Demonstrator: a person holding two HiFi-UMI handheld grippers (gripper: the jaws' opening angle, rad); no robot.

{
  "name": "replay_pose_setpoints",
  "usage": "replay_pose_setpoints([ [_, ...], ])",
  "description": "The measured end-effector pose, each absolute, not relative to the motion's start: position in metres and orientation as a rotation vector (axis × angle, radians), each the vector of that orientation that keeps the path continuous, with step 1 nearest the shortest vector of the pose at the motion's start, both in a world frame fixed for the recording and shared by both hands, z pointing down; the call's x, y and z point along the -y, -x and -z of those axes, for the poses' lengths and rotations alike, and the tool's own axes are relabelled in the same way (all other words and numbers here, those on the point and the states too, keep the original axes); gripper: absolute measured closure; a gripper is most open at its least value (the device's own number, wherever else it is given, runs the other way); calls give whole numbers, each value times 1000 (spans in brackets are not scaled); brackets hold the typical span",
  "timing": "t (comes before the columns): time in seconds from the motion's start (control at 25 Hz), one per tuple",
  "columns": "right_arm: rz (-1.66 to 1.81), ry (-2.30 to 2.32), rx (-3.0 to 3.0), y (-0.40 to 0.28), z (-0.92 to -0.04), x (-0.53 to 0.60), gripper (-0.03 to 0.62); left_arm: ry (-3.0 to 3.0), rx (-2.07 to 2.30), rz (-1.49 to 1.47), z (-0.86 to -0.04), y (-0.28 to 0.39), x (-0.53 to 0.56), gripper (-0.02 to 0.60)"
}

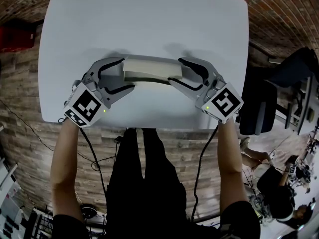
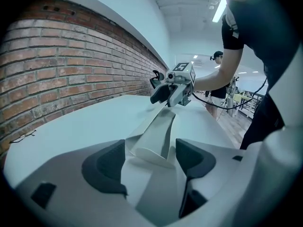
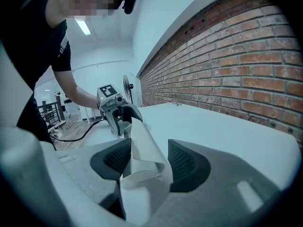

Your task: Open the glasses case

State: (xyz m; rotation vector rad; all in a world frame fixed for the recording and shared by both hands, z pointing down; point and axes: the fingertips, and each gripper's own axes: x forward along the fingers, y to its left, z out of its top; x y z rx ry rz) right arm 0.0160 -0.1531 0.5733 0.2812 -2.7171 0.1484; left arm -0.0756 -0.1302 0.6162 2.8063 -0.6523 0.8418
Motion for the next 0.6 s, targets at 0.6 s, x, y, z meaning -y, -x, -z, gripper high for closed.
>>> replay_pose_setpoints([
  [0.6, -161, -396, 2659, -26, -581, 176, 515, -2810, 662, -832, -616, 78, 131, 264],
])
